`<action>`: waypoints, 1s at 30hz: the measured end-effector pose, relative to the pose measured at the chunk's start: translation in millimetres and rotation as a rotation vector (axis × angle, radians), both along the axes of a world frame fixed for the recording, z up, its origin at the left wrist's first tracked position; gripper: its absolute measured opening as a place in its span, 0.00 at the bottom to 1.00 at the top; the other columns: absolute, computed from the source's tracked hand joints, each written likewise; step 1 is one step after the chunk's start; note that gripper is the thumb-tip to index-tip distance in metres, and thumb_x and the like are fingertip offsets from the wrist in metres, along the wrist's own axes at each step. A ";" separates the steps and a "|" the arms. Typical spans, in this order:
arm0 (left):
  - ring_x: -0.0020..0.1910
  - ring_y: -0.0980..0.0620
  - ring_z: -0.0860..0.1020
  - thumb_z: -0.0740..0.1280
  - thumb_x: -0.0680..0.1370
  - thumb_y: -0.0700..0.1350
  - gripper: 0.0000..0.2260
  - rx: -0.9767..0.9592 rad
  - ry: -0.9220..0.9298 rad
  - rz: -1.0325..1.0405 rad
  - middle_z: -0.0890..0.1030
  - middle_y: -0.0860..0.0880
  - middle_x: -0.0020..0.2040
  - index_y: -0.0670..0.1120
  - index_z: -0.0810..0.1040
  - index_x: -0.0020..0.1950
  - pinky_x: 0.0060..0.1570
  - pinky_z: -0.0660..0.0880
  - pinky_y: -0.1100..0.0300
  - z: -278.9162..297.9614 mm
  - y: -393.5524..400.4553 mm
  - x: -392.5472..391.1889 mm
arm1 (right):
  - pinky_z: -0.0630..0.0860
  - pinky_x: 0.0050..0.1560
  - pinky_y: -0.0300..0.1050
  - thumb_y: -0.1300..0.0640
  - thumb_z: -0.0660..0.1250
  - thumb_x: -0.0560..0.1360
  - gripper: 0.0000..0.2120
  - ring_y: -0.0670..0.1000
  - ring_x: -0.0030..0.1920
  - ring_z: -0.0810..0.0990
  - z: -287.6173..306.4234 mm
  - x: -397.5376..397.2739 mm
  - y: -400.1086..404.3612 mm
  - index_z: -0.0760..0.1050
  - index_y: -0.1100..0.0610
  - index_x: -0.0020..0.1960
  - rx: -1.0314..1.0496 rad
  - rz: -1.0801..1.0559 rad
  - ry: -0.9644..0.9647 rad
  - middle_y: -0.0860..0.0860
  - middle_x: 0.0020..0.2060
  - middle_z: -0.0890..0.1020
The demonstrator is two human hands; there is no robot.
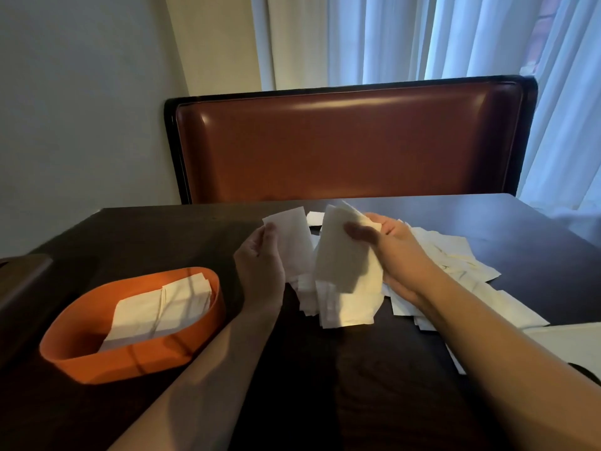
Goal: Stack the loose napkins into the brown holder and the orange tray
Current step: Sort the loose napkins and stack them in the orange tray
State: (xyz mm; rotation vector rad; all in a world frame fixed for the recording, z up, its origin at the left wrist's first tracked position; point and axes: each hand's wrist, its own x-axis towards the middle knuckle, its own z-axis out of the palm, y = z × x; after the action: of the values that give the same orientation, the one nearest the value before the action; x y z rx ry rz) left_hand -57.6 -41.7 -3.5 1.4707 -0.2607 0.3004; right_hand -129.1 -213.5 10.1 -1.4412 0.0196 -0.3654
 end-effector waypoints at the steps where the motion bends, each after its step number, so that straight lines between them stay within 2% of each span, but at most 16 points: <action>1: 0.38 0.67 0.77 0.61 0.83 0.50 0.13 0.011 -0.004 -0.012 0.80 0.55 0.38 0.51 0.79 0.41 0.35 0.72 0.74 -0.5 -0.1 -0.4 | 0.76 0.60 0.57 0.57 0.70 0.78 0.13 0.57 0.52 0.81 1.9 -1.6 1.4 0.80 0.62 0.60 0.068 0.113 0.018 0.62 0.53 0.83; 3: 0.39 0.67 0.77 0.61 0.83 0.48 0.13 0.025 -0.009 -0.063 0.81 0.59 0.37 0.51 0.79 0.41 0.35 0.71 0.75 -0.3 -2.1 -1.2 | 0.74 0.62 0.58 0.56 0.69 0.77 0.17 0.58 0.54 0.79 2.0 0.3 6.1 0.77 0.63 0.64 0.118 0.217 0.006 0.64 0.57 0.81; 5: 0.36 0.65 0.77 0.60 0.83 0.46 0.14 0.040 -0.009 -0.130 0.80 0.60 0.35 0.50 0.79 0.40 0.34 0.72 0.74 0.4 -3.7 -3.3 | 0.79 0.54 0.54 0.57 0.70 0.78 0.16 0.57 0.51 0.80 -0.8 4.1 14.0 0.78 0.64 0.63 0.043 0.099 -0.031 0.64 0.55 0.81; 7: 0.36 0.58 0.76 0.60 0.83 0.45 0.15 0.052 0.011 -0.211 0.80 0.53 0.36 0.49 0.80 0.40 0.36 0.75 0.64 -0.4 -5.3 -4.6 | 0.80 0.44 0.47 0.57 0.71 0.76 0.15 0.55 0.47 0.81 -3.5 5.7 20.6 0.79 0.64 0.59 -0.077 -0.066 -0.046 0.60 0.50 0.83; 8: 0.37 0.56 0.77 0.60 0.83 0.45 0.14 0.052 0.031 -0.245 0.80 0.50 0.37 0.50 0.81 0.40 0.38 0.76 0.60 -0.6 -5.7 -5.4 | 0.81 0.43 0.46 0.57 0.72 0.75 0.14 0.54 0.46 0.82 -6.2 7.1 21.9 0.80 0.63 0.57 -0.124 -0.116 -0.045 0.58 0.49 0.83; 11: 0.43 0.52 0.79 0.60 0.83 0.45 0.14 0.032 0.107 -0.313 0.83 0.51 0.41 0.52 0.83 0.44 0.48 0.79 0.49 0.3 -6.7 -6.6 | 0.79 0.43 0.43 0.57 0.75 0.72 0.10 0.48 0.43 0.81 -11.0 8.4 23.1 0.81 0.60 0.51 -0.246 -0.197 -0.039 0.52 0.44 0.84; 13: 0.46 0.49 0.79 0.59 0.83 0.46 0.15 0.014 0.161 -0.351 0.84 0.51 0.41 0.52 0.84 0.43 0.52 0.78 0.45 1.4 -6.4 -7.7 | 0.77 0.41 0.38 0.56 0.75 0.72 0.09 0.42 0.39 0.80 -10.8 8.9 24.3 0.82 0.59 0.50 -0.294 -0.214 -0.033 0.50 0.42 0.83; 14: 0.47 0.48 0.79 0.59 0.83 0.46 0.17 0.001 0.181 -0.372 0.84 0.51 0.42 0.53 0.85 0.42 0.53 0.78 0.45 1.8 -5.8 -7.6 | 0.78 0.40 0.37 0.56 0.75 0.72 0.08 0.39 0.38 0.80 -10.1 9.1 24.3 0.82 0.59 0.50 -0.310 -0.220 -0.034 0.50 0.42 0.83; 16: 0.50 0.44 0.79 0.58 0.84 0.48 0.18 -0.018 0.206 -0.432 0.85 0.50 0.45 0.56 0.86 0.43 0.54 0.78 0.46 0.8 -4.2 -6.2 | 0.80 0.43 0.40 0.56 0.75 0.72 0.06 0.41 0.39 0.80 -9.2 9.6 22.8 0.82 0.56 0.47 -0.337 -0.237 -0.030 0.50 0.42 0.83; 18: 0.53 0.42 0.80 0.58 0.83 0.52 0.16 -0.042 0.218 -0.494 0.84 0.43 0.50 0.51 0.85 0.47 0.55 0.78 0.45 -0.1 -2.7 -5.1 | 0.80 0.44 0.42 0.56 0.75 0.72 0.07 0.46 0.41 0.80 -10.2 11.1 20.0 0.82 0.57 0.47 -0.362 -0.269 -0.024 0.52 0.42 0.83; 21: 0.48 0.44 0.82 0.63 0.77 0.58 0.21 -0.012 0.193 -0.546 0.83 0.40 0.51 0.43 0.82 0.55 0.49 0.81 0.49 -1.8 -3.4 -7.5 | 0.78 0.38 0.35 0.55 0.75 0.73 0.11 0.45 0.39 0.80 -11.1 11.4 19.9 0.82 0.62 0.50 -0.380 -0.305 -0.039 0.51 0.41 0.83; 24: 0.43 0.50 0.82 0.66 0.79 0.52 0.16 0.001 0.170 -0.471 0.85 0.45 0.46 0.40 0.83 0.54 0.43 0.82 0.53 -4.2 -6.4 -7.5 | 0.75 0.37 0.32 0.57 0.74 0.73 0.11 0.40 0.36 0.78 -11.8 11.2 20.2 0.81 0.64 0.51 -0.346 -0.304 -0.068 0.52 0.39 0.81; 26: 0.41 0.55 0.82 0.64 0.81 0.50 0.12 -0.009 0.194 -0.427 0.84 0.51 0.43 0.44 0.83 0.52 0.40 0.81 0.58 -4.1 -5.8 -5.6 | 0.74 0.39 0.32 0.56 0.73 0.74 0.10 0.47 0.35 0.75 -12.5 12.3 18.5 0.80 0.63 0.49 -0.343 -0.341 -0.075 0.54 0.34 0.77; 28: 0.47 0.53 0.81 0.64 0.81 0.52 0.09 -0.042 0.241 -0.402 0.84 0.53 0.46 0.50 0.82 0.51 0.46 0.82 0.54 -4.2 -4.4 -2.3 | 0.76 0.40 0.35 0.54 0.72 0.75 0.08 0.48 0.34 0.75 -12.6 12.9 16.4 0.80 0.58 0.45 -0.387 -0.396 -0.052 0.56 0.33 0.78; 30: 0.53 0.49 0.80 0.64 0.80 0.54 0.09 -0.064 0.266 -0.379 0.83 0.52 0.51 0.52 0.81 0.52 0.53 0.81 0.47 -3.6 -3.4 0.0 | 0.76 0.37 0.34 0.53 0.72 0.75 0.07 0.44 0.33 0.78 -12.5 13.4 16.5 0.79 0.56 0.41 -0.419 -0.405 -0.024 0.53 0.36 0.81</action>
State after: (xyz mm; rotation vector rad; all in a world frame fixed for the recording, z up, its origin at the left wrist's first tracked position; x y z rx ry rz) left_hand -57.7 -45.0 -7.1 1.3493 -0.3047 -0.1899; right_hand -115.7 -197.0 -2.4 -1.8485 0.2301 -0.7521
